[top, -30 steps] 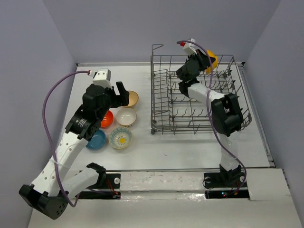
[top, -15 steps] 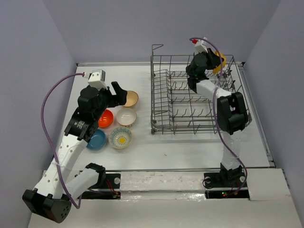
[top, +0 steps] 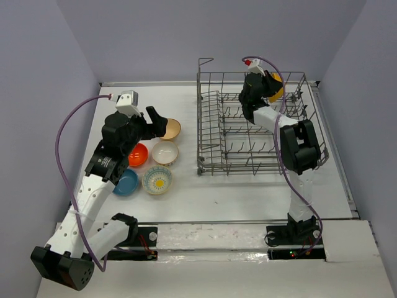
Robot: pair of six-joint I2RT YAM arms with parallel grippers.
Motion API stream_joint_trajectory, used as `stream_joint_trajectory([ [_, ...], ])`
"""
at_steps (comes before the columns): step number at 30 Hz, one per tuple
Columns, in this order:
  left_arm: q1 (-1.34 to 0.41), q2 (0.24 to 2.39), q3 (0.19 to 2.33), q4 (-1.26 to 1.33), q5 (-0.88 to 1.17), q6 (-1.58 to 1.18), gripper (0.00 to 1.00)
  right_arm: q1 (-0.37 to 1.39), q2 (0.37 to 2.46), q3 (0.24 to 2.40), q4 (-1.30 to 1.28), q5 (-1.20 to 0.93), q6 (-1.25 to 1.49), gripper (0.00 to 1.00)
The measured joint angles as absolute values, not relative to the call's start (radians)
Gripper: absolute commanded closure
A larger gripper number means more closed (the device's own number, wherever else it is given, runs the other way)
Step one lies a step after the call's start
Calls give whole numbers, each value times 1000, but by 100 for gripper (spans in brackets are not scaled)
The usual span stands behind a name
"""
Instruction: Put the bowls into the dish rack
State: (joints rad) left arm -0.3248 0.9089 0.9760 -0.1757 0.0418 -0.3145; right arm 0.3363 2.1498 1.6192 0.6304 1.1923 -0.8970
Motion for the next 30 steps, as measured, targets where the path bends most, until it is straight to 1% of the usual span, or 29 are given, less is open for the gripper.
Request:
stream_joint_trajectory([
  [11,-323,914,976,-175,50,-316,8,347,2152,1608,605,1177,-850,99],
  [20,-318,921,975,-175,53,-316,8,356,2144,1531,728,1151,-940,99],
  [28,-319,922,974,-175,64,-317,8,357,2119,1474,736,1129,-963,99],
  [30,-319,922,974,-175,68,-317,8,360,2119,1474,732,1129,-964,97],
])
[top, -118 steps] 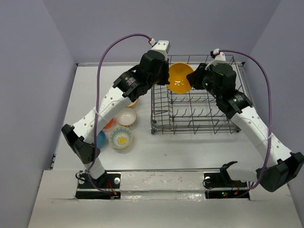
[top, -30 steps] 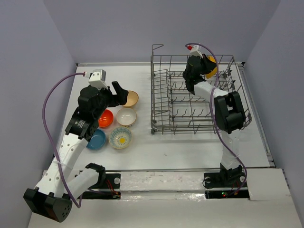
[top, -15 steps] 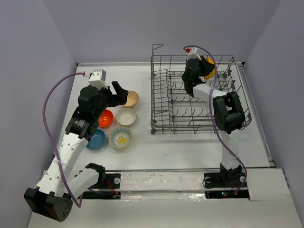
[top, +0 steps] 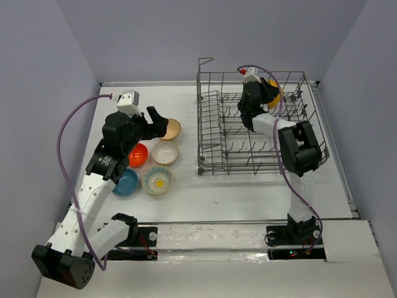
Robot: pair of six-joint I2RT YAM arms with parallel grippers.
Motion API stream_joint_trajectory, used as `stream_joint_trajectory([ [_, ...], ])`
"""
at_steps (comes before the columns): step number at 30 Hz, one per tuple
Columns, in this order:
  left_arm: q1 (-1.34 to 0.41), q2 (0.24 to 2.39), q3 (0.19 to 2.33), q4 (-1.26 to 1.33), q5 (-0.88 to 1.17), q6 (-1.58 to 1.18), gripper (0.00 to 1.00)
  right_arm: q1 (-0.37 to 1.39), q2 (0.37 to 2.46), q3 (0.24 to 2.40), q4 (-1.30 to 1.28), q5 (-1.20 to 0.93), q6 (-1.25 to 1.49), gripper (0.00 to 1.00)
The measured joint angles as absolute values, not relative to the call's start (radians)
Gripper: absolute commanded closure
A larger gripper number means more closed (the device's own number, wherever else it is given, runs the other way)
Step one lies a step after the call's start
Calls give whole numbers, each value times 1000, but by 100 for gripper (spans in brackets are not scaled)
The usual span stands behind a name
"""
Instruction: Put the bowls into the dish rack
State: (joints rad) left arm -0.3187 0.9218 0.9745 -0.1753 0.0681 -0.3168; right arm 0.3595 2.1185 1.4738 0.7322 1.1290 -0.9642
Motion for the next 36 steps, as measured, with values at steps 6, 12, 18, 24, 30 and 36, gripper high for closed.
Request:
stream_joint_trajectory([
  [6,-318,922,974,-175,75,-317,7,364,2119,1474,694,1129,-945,75],
  [12,-318,922,974,-175,76,-317,7,368,2121,1476,596,1118,-895,59],
  [18,-318,922,974,-175,78,-317,7,369,2121,1492,508,1117,-840,57],
  [24,-318,923,974,-175,78,-317,8,377,2121,1529,408,1109,-759,53],
  [30,-319,930,974,-175,78,-317,7,381,2121,1611,200,1040,-569,52],
  [36,-318,934,974,-174,77,-317,7,381,2111,1666,32,962,-412,52],
])
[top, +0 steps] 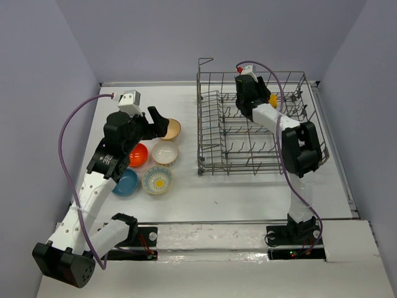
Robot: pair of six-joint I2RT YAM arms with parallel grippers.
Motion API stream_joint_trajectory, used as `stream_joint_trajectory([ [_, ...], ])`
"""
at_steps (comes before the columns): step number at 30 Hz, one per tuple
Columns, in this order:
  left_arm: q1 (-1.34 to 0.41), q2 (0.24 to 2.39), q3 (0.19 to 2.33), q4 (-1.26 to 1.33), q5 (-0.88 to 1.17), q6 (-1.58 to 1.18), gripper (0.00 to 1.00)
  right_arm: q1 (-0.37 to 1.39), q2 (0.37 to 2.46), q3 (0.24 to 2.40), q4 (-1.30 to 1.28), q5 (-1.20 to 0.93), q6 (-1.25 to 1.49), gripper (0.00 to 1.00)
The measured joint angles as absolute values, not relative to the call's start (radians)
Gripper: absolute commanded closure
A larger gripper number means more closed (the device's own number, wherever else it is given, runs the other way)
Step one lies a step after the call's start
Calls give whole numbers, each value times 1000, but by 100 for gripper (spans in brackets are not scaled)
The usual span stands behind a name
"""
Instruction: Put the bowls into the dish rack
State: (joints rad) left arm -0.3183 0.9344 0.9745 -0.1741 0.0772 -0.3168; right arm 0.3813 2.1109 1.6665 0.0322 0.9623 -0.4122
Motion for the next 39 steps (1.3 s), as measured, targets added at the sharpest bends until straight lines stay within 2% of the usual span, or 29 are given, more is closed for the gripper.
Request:
stream_joint_trajectory([
  [7,-313,954,974,-175,55,-317,7,381,2040,1723,-160,847,-259,50],
  [19,-202,1080,974,-195,-16,-346,8,381,1703,1863,-441,571,45,37],
  [28,-149,1169,966,-218,-28,-373,10,381,1319,1647,-490,242,268,33],
  [36,-137,1362,984,-233,-19,-385,15,381,1211,1449,-492,25,357,33],
  [39,-135,1462,1051,-276,-12,-388,17,381,1184,1406,-490,-11,371,33],
])
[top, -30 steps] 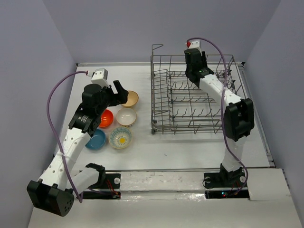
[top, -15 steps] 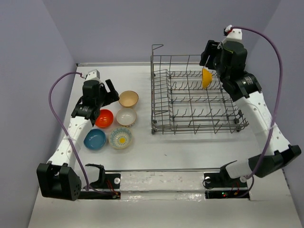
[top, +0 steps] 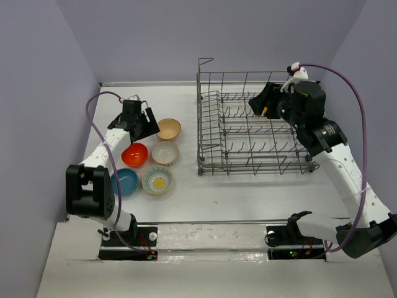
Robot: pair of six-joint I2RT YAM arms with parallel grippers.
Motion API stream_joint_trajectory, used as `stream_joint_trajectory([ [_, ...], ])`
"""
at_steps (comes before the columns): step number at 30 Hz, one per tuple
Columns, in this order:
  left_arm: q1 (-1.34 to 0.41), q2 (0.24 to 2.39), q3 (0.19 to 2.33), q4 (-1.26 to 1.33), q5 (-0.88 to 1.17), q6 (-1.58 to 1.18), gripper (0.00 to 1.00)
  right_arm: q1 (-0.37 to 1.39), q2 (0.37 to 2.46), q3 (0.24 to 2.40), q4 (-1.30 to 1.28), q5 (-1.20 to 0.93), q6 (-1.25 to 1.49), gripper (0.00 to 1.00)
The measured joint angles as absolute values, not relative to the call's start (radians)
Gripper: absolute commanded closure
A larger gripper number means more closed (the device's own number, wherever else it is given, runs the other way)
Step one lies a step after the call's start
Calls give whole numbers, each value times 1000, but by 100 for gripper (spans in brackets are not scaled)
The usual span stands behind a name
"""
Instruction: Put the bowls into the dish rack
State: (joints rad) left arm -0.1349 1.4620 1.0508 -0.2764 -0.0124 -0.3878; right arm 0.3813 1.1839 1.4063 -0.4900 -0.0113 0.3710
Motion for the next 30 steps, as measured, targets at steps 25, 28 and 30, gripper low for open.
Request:
stream_joint_trajectory([
  [25,-129,1702,1222,-297,38,-429,32,381,1119,1324,-455,-110,389,33],
  [28,-129,1734,1246,-295,41,-437,35,381,1116,1316,-454,-109,389,34],
  [30,-129,1753,1251,-295,41,-443,38,381,1113,1311,-457,-109,389,34],
])
